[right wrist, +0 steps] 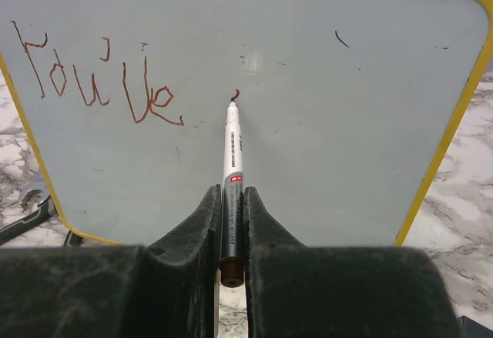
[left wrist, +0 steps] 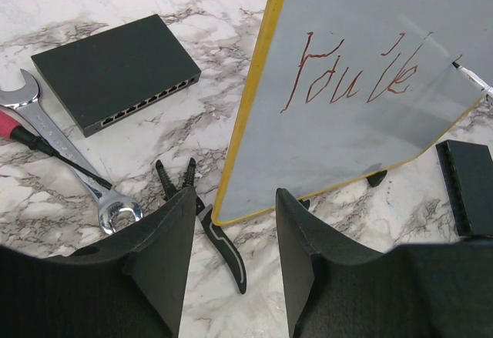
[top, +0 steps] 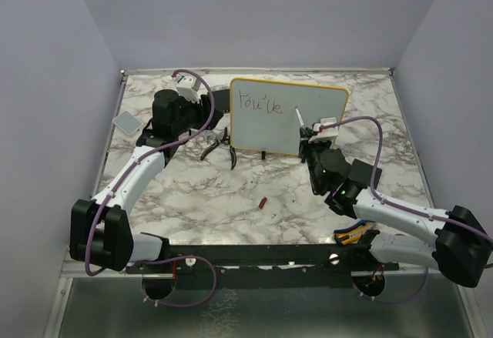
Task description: Write a sentence on the whiteboard
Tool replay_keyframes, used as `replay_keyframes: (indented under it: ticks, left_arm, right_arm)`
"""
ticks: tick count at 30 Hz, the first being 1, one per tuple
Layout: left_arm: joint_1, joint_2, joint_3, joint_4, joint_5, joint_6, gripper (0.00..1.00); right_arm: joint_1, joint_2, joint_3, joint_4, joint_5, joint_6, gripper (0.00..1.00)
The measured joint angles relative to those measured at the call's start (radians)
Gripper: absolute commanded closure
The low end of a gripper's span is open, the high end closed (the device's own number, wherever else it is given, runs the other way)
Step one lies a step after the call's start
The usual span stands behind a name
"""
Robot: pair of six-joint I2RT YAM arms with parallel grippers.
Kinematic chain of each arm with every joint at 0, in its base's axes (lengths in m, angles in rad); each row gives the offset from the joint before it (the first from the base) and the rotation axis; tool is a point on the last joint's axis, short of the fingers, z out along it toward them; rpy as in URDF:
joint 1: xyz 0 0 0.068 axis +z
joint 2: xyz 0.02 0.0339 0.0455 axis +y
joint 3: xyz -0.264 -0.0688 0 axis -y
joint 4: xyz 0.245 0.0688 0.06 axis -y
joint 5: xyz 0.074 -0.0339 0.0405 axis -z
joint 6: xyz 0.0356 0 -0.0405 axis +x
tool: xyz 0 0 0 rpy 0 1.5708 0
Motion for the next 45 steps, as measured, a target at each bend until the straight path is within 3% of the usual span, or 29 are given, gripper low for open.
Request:
replay_keyframes:
  ticks: [29,45]
  left_arm:
    - [0.000,-0.001,0.000,0.000,0.000,0.000,0.52]
    - [0.000,-0.001,0.000,0.000,0.000,0.000,0.52]
  right_arm:
    - [-0.004,0.002,0.004,-0.037,-0.014,0.032,1.00]
    - [-0.004,0.001,0.005,-0.005,0.008,-0.050,0.99]
